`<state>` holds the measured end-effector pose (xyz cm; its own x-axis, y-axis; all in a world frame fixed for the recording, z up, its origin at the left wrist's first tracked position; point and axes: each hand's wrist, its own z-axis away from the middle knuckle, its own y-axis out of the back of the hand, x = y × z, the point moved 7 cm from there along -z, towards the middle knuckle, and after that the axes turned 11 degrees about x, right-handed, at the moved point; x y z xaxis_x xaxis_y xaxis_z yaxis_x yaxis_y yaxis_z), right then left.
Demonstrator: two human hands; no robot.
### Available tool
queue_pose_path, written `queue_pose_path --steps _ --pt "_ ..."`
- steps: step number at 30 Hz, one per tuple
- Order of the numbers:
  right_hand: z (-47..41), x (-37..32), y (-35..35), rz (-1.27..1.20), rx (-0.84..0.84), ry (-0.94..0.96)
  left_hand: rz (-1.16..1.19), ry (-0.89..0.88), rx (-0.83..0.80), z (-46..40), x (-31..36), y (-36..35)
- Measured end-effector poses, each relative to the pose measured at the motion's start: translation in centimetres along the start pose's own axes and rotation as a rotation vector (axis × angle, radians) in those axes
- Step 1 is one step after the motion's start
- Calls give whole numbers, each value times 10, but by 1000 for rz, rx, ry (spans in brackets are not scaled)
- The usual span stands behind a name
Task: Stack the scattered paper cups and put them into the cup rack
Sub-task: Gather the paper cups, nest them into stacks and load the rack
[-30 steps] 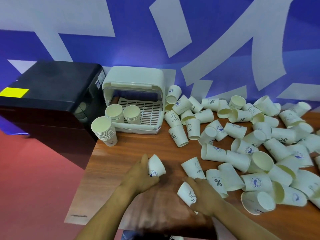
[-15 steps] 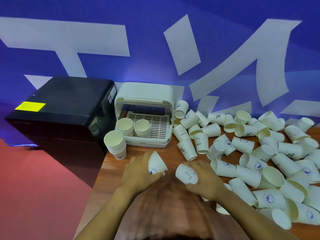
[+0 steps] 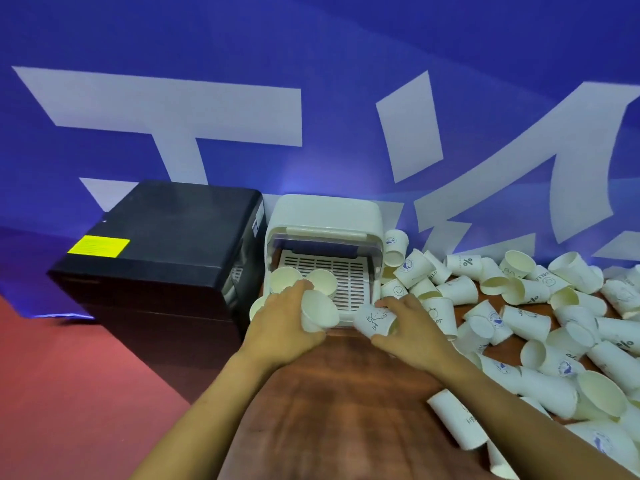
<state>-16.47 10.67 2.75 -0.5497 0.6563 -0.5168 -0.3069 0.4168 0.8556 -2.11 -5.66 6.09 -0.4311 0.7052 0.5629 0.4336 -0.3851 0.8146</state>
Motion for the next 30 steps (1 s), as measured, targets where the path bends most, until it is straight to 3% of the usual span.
queue_pose_path --steps 9,24,30 --pt "-37 -52 -6 -53 161 -26 61 42 15 -59 -38 30" --pt "-93 -74 -41 -19 165 55 -155 78 -36 -110 -64 -4" --pt "-113 -75 -65 30 89 104 -257 93 -83 -122 -72 -20"
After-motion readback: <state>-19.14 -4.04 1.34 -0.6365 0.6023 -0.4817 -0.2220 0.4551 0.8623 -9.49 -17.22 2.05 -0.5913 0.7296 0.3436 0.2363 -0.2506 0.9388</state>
